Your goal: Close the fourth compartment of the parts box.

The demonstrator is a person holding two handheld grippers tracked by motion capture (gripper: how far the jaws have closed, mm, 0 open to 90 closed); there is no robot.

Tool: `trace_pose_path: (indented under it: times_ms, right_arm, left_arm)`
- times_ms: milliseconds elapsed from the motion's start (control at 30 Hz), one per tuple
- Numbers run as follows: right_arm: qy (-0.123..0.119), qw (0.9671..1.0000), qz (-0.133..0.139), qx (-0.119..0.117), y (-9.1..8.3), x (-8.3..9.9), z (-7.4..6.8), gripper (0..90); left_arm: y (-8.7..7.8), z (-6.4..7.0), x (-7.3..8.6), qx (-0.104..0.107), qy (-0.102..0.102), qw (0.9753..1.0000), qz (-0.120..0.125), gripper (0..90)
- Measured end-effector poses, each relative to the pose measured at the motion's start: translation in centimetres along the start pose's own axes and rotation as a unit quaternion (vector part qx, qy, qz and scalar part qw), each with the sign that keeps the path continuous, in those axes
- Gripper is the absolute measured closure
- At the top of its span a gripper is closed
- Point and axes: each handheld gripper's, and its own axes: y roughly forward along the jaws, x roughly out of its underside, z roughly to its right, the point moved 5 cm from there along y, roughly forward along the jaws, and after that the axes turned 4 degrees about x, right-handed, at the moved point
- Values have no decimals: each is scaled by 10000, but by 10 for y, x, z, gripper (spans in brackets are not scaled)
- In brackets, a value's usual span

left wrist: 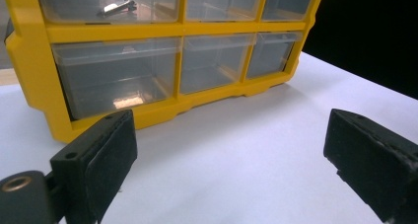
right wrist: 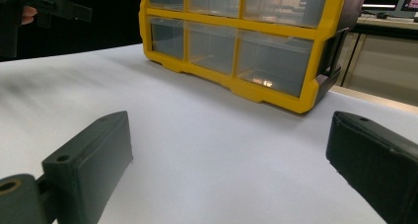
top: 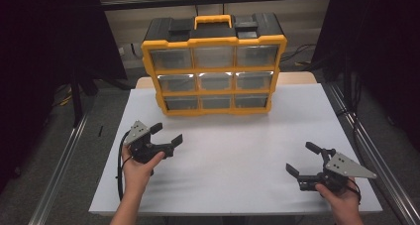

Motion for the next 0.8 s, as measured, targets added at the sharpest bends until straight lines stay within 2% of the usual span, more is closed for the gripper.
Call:
trace_pose_path:
  times_ms: [33,67,133,233,267,333,400,433,467,533,567,767,800]
  right_arm:
    - [-12,10000,1,2,0,0,0,33]
    - [-5,10000,-1,3,0,0,0,33]
    - [-4,10000,-2,4,0,0,0,33]
    - [-5,10000,-4,12,0,0,0,33]
    - [-4,10000,-10,22,0,0,0,33]
    - [4,10000,-7,19,-1,0,0,33]
    - [8,10000,5,15,-1,0,0,33]
    - [-3,10000,-1,19,-1,0,0,33]
    - [6,10000,3,17,-1,0,0,33]
    - [8,10000,0,17,-1,0,0,33]
    - [13,10000,3,17,-1,0,0,33]
    - [11,10000,-10,19,-1,0,0,33]
    - [9,10000,-9,16,-1,0,0,33]
  left_arm:
    - [-1,0,1,70,-8,10000,15,62]
    - [-2,-1,2,19,-5,10000,0,61]
    - [-5,-1,5,54,-27,10000,12,59]
    - [-10,-2,7,50,44,10000,5,59]
    - [-11,-3,8,-16,49,10000,22,59]
    - [-12,-2,9,53,30,9999,85,57]
    - [-15,-4,12,67,123,9999,-16,57]
    - [-16,-4,13,-9,53,10000,47,56]
    - [-17,-5,14,41,89,10000,-4,57]
    - [-19,-5,16,96,20,9999,56,53]
    - [-20,-6,17,125,66,9999,23,54]
    - [-28,-8,22,87,95,9999,1,52]
    - [-29,-8,24,110,30,9999,11,52]
